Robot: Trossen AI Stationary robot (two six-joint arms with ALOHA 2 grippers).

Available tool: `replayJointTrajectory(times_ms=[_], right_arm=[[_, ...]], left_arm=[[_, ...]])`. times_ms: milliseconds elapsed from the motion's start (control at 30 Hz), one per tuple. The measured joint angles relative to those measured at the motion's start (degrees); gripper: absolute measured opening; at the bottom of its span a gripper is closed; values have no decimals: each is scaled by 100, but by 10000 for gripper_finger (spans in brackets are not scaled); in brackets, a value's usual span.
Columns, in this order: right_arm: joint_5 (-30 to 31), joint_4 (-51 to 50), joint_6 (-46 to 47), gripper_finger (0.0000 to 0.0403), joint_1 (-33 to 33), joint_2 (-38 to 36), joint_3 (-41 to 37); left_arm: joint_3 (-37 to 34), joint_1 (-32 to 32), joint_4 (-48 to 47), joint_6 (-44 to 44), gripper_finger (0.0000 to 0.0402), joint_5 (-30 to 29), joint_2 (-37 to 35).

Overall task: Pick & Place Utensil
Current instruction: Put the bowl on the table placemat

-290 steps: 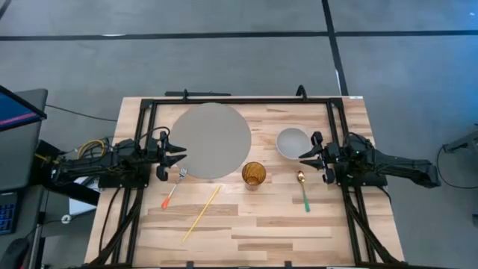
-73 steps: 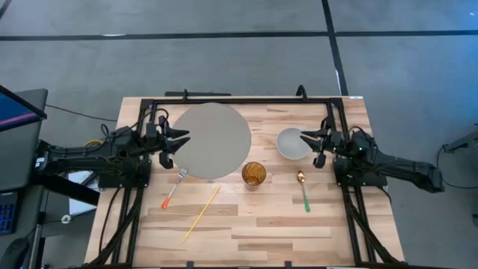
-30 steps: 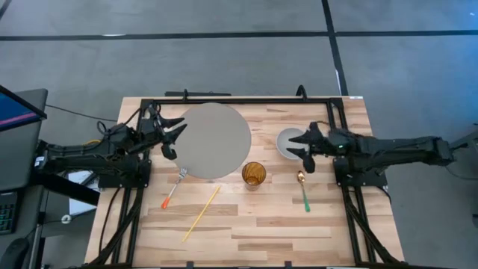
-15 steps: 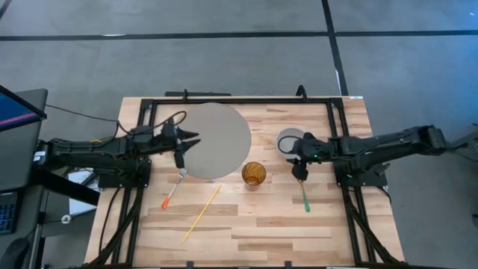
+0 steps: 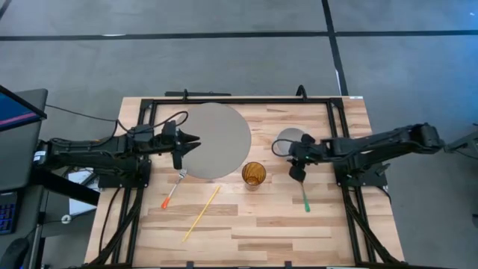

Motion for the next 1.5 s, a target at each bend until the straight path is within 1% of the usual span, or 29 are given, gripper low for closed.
replayJointTrajectory(times_ms=[133,200,300,367,500,600,667,700,800,833,867,967,1067,1267,1400,1500], right_arm=[[3,8,-232,26,-99,84,16],[31,-26,-409,9,-116,98,110],[-3,-29,-745,15,-115,95,421],[-1,-101,-1067,14,-113,95,762],[375,-20,-2081,6,-123,129,1542],[682,582,-2545,9,-205,261,2164],[551,1096,-2623,9,-288,420,2514],[300,1286,-2630,9,-333,531,2690],[-781,1538,-2729,10,-462,1005,3210],[-1004,1567,-2755,11,-480,1189,3349],[-1091,1569,-2753,12,-495,1439,3512],[-1080,1545,-2754,12,-487,2204,3959],[-1091,1464,-2752,11,-479,2972,4400],[-1074,1042,-3067,16,-375,4328,5593],[-1062,684,-3054,12,-314,5132,6465],[-1083,316,-3052,5,-234,5668,6967]], left_arm=[[0,0,3,-13,112,0,0],[0,0,5,-13,112,0,0],[0,0,11,-13,112,-16,0],[0,0,16,-9,112,-28,0],[0,0,37,3,112,-31,0],[0,0,96,4,112,-39,-2],[0,0,103,6,112,-42,-1],[0,0,108,7,112,-44,-1],[0,0,110,14,112,-46,-2],[0,0,112,72,112,-46,-1],[0,0,110,150,112,-46,0],[-1,0,110,322,112,-55,-23],[-2,0,119,486,112,-214,-155],[-2,2,124,727,112,-481,-701],[-2,2,130,743,112,-534,-1078],[-25,2,123,743,112,-534,-1216]])
